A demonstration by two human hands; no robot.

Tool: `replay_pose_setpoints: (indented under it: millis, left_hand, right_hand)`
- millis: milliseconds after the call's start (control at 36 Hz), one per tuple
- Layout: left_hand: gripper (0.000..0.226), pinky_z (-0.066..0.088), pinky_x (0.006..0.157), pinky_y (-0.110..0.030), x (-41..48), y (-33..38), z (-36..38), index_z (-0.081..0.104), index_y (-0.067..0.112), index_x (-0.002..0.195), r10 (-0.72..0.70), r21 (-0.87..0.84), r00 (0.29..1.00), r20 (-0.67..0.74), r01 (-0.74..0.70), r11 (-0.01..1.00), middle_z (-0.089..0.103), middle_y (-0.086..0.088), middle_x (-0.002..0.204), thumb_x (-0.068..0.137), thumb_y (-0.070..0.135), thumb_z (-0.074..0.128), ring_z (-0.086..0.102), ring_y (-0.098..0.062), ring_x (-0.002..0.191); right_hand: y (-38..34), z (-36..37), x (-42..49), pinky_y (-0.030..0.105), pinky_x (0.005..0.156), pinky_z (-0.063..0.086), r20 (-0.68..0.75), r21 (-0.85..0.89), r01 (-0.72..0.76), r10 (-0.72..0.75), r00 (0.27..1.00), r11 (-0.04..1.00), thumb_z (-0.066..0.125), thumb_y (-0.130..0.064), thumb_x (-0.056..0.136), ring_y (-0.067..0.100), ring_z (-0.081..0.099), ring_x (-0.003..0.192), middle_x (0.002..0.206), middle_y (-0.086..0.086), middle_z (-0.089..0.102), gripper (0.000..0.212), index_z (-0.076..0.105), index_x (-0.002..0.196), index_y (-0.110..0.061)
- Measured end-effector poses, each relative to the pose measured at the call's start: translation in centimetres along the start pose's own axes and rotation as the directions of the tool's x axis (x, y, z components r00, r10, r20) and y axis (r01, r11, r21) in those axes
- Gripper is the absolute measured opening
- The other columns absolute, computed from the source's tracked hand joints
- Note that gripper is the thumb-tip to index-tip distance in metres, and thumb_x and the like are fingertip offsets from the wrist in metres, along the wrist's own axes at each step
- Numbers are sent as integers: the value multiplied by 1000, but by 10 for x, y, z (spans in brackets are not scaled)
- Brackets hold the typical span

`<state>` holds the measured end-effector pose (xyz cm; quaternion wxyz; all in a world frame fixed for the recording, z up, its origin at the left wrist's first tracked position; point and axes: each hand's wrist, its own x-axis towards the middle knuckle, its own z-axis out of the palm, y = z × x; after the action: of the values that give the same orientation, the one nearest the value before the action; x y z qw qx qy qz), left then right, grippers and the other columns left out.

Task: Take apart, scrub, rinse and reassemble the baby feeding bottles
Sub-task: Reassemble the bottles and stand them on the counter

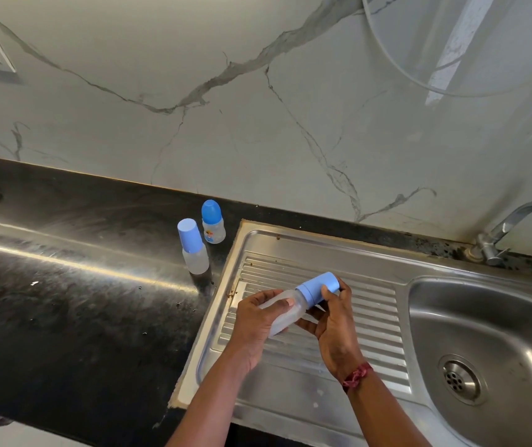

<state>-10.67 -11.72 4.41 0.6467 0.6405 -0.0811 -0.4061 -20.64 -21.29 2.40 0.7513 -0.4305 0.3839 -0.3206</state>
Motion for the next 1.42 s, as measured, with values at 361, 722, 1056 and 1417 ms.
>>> replay_pose_setpoints:
  millis: [361,722,1056,1417]
  left_hand:
    - [16,56,58,-31,0,-6,9,75,12,90,14,-29,998,-63,-16,999,72,-10,94,76,14,81,67,-22,82]
    - [36,56,68,-29,7,-12,2,75,19,93,53,46,999,9,-54,998,73,3,91,59,32,82,66,-15,86]
    - [45,53,76,-24,14,-22,-26,63,27,113,8,521,978,209,-118,845,66,7,106,73,31,83,65,-11,96]
    - [54,54,82,-21,11,-30,-42,65,30,116,172,445,978,114,-205,872,69,13,106,69,28,90,64,-3,99]
  right_hand:
    - [-2,-4,2,48,80,60,28,-100,43,-40,999,994,51,-32,100,27,69,102,118,10,65,40,41,138,-31]
    - [-9,-5,-1,39,74,61,63,-204,75,-63,996,976,51,-30,100,30,71,98,118,11,65,34,41,131,-42]
    - [8,-10,-10,34,74,59,117,-178,-66,87,989,982,57,-28,97,26,71,101,115,11,71,35,55,129,-14]
    - [21,14,-16,42,83,60,241,-439,-83,206,948,895,67,-32,93,17,71,95,113,1,70,33,56,124,-29]
